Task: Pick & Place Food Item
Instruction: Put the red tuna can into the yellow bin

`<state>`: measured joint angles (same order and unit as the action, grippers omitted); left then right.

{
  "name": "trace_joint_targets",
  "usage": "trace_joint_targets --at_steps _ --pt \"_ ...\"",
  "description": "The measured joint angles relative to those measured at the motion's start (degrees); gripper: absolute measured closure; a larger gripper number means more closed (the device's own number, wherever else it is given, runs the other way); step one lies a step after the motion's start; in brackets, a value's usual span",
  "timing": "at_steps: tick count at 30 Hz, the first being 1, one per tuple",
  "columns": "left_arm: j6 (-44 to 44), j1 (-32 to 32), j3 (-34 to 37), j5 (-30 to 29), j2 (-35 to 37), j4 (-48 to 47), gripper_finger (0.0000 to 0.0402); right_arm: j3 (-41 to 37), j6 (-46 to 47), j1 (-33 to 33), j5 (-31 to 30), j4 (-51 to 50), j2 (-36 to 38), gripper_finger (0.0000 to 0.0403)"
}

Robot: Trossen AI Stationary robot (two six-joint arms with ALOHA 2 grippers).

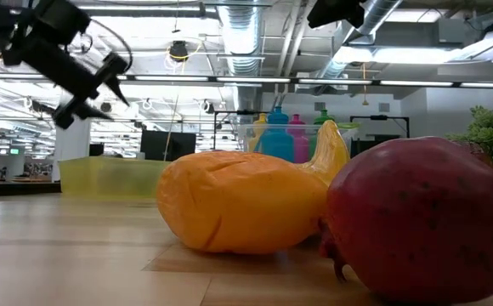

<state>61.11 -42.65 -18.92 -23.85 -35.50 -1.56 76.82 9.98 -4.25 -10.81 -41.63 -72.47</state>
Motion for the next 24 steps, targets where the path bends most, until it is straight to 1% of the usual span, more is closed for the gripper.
trace_joint_targets --at_steps 3,5,7,8,11,13,17,21,24 --pt "-3.14 1.06 -4.89 3.87 -2.43 -7.69 0.0263 0.0 -0.09 0.0 0.0 0.0 0.0 0.0333" --pt "-4.18 1.81 -8.02 7.09 -5.48 -13.62 0.0319 0.0 -0.1 0.0 0.0 0.0 0.0 0.0333" --pt "-5.54 3.15 -10.67 9.39 -9.04 -17.52 0.0375 0.0 -0.38 0.0 0.0 0.0 0.0 0.0333" --pt "-5.77 3.89 -12.07 9.9 -10.89 -18.7 0.0387 0.0 -0.71 0.0 0.0 0.0 0.0 0.0333" --pt "-6.44 5.57 -16.17 10.34 -15.72 -22.23 0.0392 0.0 -0.96 0.0 0.0 0.0 0.0 0.0333" --pt "-6.89 6.53 -19.0 11.69 -18.69 -25.32 0.0399 0.0 -0.98 0.0 0.0 0.0 0.0 0.0333" --pt "-8.04 8.74 -23.59 14.87 -23.06 -35.81 0.0401 0.0 -0.98 0.0 0.0 -0.08 0.0 0.0333" --pt "-7.16 11.48 -25.43 14.09 -25.1 -44.77 0.0401 0.0 -1.42 0.0 0.0 -0.58 0.0 0.0333" --pt "-5.28 12.8 -25.5 11.73 -24.86 -46.63 0.0401 -0.75 -1.62 0.0 0.0 -0.22 0.0 0.0333"
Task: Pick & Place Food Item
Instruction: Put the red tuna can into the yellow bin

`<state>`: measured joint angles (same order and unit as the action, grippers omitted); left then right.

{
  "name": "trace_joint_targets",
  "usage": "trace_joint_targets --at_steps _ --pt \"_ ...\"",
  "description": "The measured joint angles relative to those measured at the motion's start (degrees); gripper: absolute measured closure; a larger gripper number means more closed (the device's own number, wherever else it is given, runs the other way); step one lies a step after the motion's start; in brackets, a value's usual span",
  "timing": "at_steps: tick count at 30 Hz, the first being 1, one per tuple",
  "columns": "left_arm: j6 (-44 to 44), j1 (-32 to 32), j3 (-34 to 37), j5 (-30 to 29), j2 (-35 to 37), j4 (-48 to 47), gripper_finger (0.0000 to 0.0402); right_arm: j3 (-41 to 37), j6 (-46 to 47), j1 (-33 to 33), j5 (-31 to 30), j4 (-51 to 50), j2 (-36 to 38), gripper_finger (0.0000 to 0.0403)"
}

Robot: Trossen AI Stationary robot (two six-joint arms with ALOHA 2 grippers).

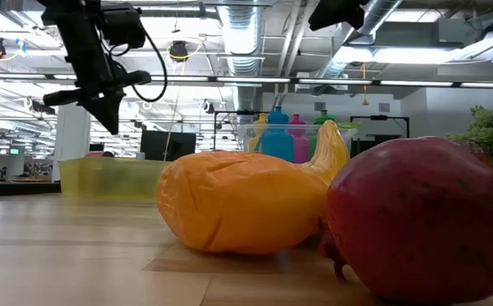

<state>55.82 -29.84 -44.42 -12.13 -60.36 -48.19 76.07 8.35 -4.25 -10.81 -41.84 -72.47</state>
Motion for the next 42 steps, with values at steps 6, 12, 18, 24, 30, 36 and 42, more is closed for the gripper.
trace_joint_targets --at_steps 6,12,18,24,30,36,42 --pt "0.05 -0.2 0.11 -0.52 -0.05 -1.52 0.0401 -2.66 0.07 -1.15 0.02 0.02 -0.02 0.0333" --pt "-1.3 -0.2 1.16 -3.56 -3.75 -1.24 0.0401 -2.64 -0.38 -1.55 0.0 1.85 0.01 0.0333" --pt "-3.11 -0.53 1.16 -6.17 -6.38 0.19 0.0401 -2.64 -1.31 -1.9 0.13 1.95 0.13 0.0333" --pt "-6.08 -3.35 1.18 -9.11 -6.41 -1.97 0.0401 -2.64 -1.33 -1.89 0.2 1.94 0.11 0.0333" --pt "-10.75 -8.97 1.18 -10.9 -6.45 -0.04 0.0401 -2.64 -1.33 -1.88 0.2 1.92 0.11 0.0333" --pt "-16.32 -13.83 1.2 -9.77 -8.02 5.39 0.0401 -2.62 -1.33 -1.88 0.2 1.82 0.11 0.0333" --pt "-18.58 -12.52 0.1 -3.57 -4.57 7.11 0.0401 -2.62 -1.31 -1.88 0.2 0.71 0.11 0.0333"
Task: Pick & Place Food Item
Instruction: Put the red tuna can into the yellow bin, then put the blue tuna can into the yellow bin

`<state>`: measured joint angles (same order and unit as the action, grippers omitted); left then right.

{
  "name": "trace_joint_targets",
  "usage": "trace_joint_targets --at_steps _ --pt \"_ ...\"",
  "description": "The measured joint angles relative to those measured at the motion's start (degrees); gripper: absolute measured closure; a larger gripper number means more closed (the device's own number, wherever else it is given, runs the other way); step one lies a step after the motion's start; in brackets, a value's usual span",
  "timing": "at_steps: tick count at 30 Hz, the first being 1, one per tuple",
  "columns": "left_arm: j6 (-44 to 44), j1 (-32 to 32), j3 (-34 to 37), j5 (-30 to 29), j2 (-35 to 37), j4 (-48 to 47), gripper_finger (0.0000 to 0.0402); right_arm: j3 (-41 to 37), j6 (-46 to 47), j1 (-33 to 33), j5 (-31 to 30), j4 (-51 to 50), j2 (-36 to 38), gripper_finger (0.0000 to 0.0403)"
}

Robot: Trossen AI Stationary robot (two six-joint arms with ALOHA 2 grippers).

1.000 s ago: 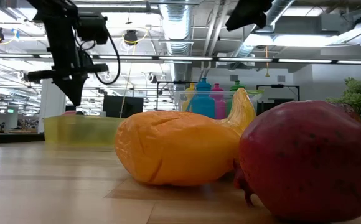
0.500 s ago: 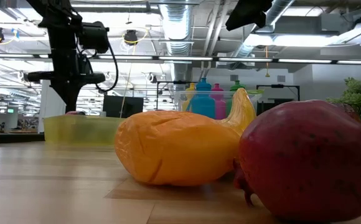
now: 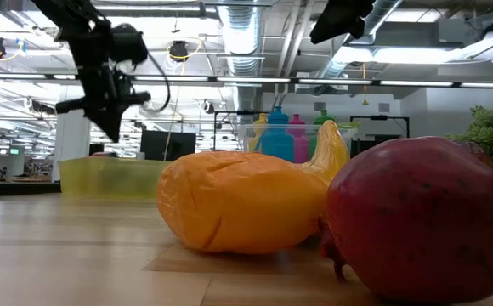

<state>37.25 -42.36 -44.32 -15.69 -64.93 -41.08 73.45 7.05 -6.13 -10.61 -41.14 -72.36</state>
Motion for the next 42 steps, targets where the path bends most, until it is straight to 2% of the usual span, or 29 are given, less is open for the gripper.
trace_joint_targets --at_steps 4,12,20,28,35,42 --pt "0.54 1.42 -0.06 5.72 2.32 0.75 0.0401 0.0 0.0 0.0 0.0 -0.18 0.0 0.0333" --pt "0.4 3.67 0.82 6.15 -2.86 -1.93 0.0401 0.04 0.0 0.0 0.0 -0.03 0.0 0.0333" --pt "0.03 3.57 0.82 0.74 -3.5 -6.69 0.0401 0.04 0.01 -0.04 -0.08 -0.03 0.0 0.0333" --pt "-1.6 -0.56 0.82 -3.53 -3.5 -6.9 0.0401 0.04 0.0 -0.04 -0.2 -0.03 0.0 0.0333" --pt "-3.99 -4.8 1.21 -4.06 -3.5 -1.65 0.0401 0.04 0.0 -0.04 -0.2 -0.19 0.0 0.0333" --pt "-3.86 -6.29 5.1 -3.79 -3.5 4.74 0.0401 0.04 0.45 -0.02 -0.18 -0.49 0.0 0.0333"
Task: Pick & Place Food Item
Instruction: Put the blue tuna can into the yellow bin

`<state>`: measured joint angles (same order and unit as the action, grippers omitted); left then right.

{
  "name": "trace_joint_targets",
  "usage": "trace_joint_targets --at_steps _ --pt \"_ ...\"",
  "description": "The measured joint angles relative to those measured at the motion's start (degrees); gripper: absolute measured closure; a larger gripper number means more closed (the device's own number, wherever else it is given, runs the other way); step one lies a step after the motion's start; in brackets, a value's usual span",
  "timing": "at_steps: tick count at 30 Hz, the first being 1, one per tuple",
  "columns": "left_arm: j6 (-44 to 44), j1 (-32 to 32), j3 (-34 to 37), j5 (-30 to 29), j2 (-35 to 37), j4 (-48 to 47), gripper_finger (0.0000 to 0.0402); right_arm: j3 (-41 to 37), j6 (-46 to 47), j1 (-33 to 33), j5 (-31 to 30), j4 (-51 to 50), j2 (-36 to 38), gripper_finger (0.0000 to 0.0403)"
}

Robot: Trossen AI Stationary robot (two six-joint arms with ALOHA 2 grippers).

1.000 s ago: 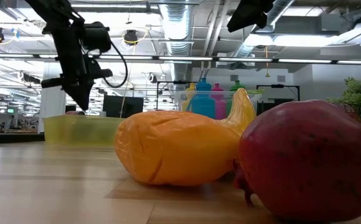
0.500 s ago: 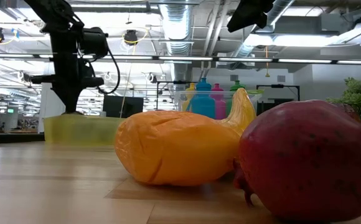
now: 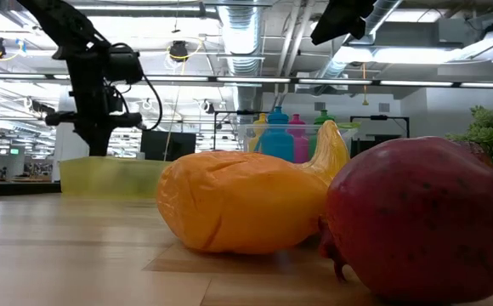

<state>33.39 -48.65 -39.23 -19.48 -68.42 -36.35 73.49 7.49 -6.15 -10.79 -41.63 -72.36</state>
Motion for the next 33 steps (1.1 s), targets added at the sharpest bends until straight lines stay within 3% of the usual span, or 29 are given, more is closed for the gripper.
trace_joint_targets --at_steps 5,11,16,21,26,33 --pt "-0.09 0.98 -0.59 2.05 2.26 0.87 0.0401 0.0 0.01 0.02 -0.01 0.0 0.0 0.0333" --pt "-0.35 7.12 -6.36 8.2 10.22 3.66 0.0401 0.0 1.63 0.23 0.18 -0.81 0.0 0.0333" --pt "-0.17 15.43 -7.06 19.86 14.59 15.17 0.0402 0.0 3.18 0.99 0.23 -4.55 0.0 0.0333" --pt "-4.35 28.96 -7.01 22.06 11.86 28.6 0.0389 0.0 5.93 3.06 0.23 -4.68 0.16 0.0333" --pt "-16.23 41.28 -6.99 20.46 3.28 42.14 0.0332 0.02 6.09 6.3 0.23 -4.68 0.42 0.0326" --pt "-22.94 48.06 -6.96 20.85 -11.12 48.58 0.0189 0.02 8.47 10.05 0.16 -4.66 0.42 0.0296"
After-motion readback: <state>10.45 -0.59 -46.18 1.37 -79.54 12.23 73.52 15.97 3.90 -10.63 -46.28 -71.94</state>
